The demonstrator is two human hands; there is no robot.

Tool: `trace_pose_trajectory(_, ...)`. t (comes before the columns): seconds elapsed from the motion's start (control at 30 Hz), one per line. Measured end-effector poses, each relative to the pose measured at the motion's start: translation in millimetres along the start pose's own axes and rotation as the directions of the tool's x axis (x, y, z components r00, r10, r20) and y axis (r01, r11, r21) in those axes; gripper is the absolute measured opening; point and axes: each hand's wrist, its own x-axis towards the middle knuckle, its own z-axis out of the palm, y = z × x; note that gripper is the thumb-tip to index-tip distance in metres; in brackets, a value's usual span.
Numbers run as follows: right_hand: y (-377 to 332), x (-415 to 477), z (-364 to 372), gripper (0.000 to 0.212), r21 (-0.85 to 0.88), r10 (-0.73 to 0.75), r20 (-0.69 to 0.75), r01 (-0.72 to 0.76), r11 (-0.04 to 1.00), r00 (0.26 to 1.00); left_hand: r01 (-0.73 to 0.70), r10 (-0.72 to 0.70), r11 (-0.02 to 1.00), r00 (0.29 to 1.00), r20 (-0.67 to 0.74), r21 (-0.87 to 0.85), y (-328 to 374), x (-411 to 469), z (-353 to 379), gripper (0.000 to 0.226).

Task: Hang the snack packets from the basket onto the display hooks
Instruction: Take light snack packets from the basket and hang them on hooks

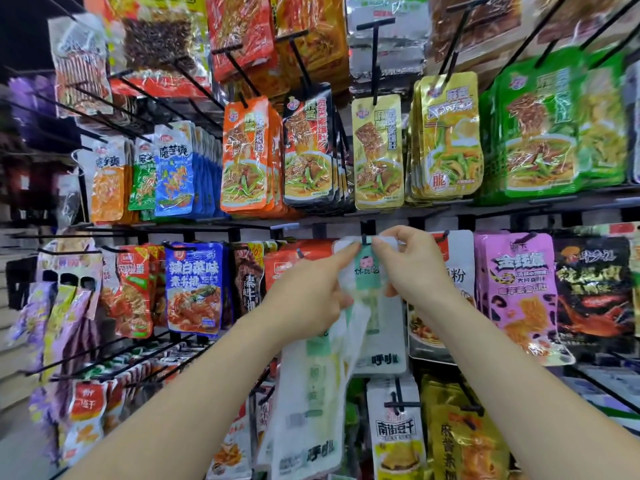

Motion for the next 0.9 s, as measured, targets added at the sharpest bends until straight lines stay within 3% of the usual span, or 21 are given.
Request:
trace_pose_trajectory(0.07,2,0,-3,0.013,-0.168,-0.122,-0.002,0.120,0.979,0.993,0.024,-0.025,1.000,0.999,0.043,0.019,2,7,6,0.082)
trace_pose_trajectory(0.13,5,-2,-4,0.030,-0.359,-0.283,0.030,0.275,0.892,0.959,0.045,-0.045,0.999,0.998,0.035,0.011,3,12,10,0.082)
trace_pose_trajectory(0.23,7,-2,-4,0.043,-0.482,-0.377,0.095,0.374,0.793,0.921,0.061,-0.061,0.998,0.998,0.035,-0.022,2,16,12,0.080)
trace_pose_trajectory(0.4,16,-4,-4,0.049,-0.618,-0.358,0.130,0.358,0.700,0.925,0.075,-0.074,0.997,0.997,0.037,-0.027,2,21,15,0.080)
trace_pose_trajectory(0.53,26,5,-4,0.036,-0.578,-0.371,0.135,0.377,0.724,0.919,0.087,-0.086,0.995,0.996,0.019,-0.044,0,24,17,0.078)
trace_pose_trajectory(0.67,33,12,0,0.035,-0.602,-0.368,0.148,0.379,0.703,0.918,0.098,-0.101,0.993,0.994,0.050,0.060,0,26,23,0.081)
trace_pose_trajectory(0.77,34,12,-2,0.036,-0.665,-0.362,0.203,0.399,0.631,0.910,0.101,-0.111,0.989,0.990,0.082,0.111,2,30,28,0.082)
trace_pose_trajectory(0.9,30,8,-10,0.035,-0.821,-0.301,0.240,0.359,0.445,0.923,0.126,-0.140,0.981,0.986,0.087,0.149,8,36,30,0.084)
